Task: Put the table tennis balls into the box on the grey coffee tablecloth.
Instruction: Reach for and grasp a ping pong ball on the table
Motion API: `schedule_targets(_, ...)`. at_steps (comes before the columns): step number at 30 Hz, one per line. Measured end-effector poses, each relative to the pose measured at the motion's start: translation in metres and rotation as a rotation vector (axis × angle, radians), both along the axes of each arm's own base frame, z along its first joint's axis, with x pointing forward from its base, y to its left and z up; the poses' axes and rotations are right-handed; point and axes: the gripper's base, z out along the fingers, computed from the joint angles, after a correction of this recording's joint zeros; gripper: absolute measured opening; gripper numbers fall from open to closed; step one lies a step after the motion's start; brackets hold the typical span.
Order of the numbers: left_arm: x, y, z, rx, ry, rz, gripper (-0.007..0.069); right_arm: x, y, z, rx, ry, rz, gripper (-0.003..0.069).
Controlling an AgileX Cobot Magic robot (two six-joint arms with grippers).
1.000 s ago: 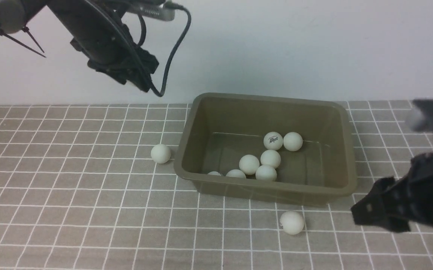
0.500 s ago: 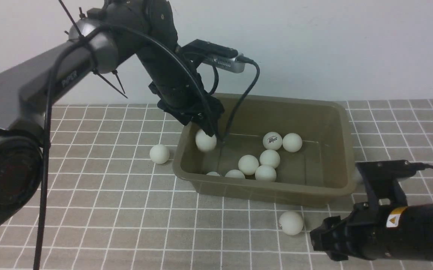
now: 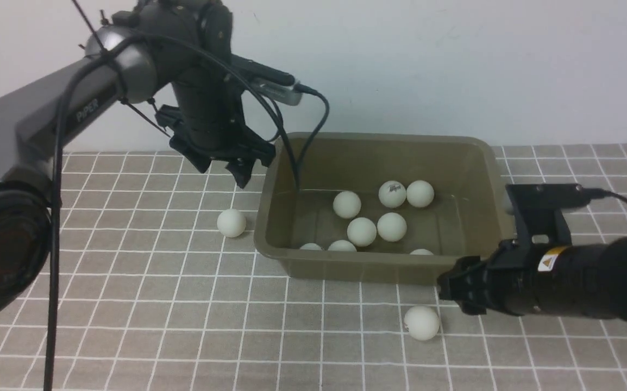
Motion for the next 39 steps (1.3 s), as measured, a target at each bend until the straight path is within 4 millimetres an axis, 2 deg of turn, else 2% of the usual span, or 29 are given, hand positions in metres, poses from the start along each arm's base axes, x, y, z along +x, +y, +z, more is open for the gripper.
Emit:
schedule_targets(3,0.003,0.02,0.004,-0.044,0.016,0.054,0.0294,-0.004,0.001,-0.002,-0.013,0.051,0.028,0.0349)
schedule_targets(5,0.004,0.029,0.007,-0.058,0.016,0.075,0.025,-0.007,0.004,-0.003,-0.017,0.073,0.045,0.0349)
schedule_targets(6,0.005,0.038,0.012,-0.08,0.011,0.096,0.0178,-0.01,0.008,-0.004,-0.019,0.081,0.065,0.0349)
schedule_targets(9,0.007,0.054,0.017,-0.108,0.007,0.118,0.0059,-0.014,0.017,-0.004,-0.021,0.073,0.103,0.035)
schedule_targets(11,0.008,0.063,0.018,-0.125,0.007,0.129,0.0015,-0.014,0.019,-0.005,-0.022,0.067,0.105,0.0362)
schedule_targets(17,0.008,0.068,0.019,-0.149,0.014,0.138,-0.0005,-0.006,0.021,-0.021,-0.041,0.076,0.09,0.0425)
schedule_targets(20,0.008,0.066,0.019,-0.165,0.018,0.137,-0.0005,0.0,0.024,-0.037,-0.056,0.127,0.081,0.0484)
schedule_targets(28,0.008,0.065,0.019,-0.166,0.018,0.114,-0.0005,0.01,0.029,-0.048,-0.058,0.138,0.067,0.0528)
schedule_targets(32,0.008,0.065,0.019,-0.168,0.018,0.113,-0.0005,0.013,0.03,-0.053,-0.063,0.14,0.061,0.0521)
schedule_targets(35,0.008,0.065,0.019,-0.168,0.018,0.113,-0.0005,0.014,0.031,-0.056,-0.065,0.141,0.057,0.0447)
schedule_targets(36,0.008,0.065,0.019,-0.169,0.018,0.113,-0.0005,0.013,0.031,-0.057,-0.066,0.15,0.061,0.036)
schedule_targets(39,0.008,0.065,0.019,-0.17,0.019,0.11,-0.0005,0.007,0.03,-0.051,-0.063,0.189,0.08,0.0362)
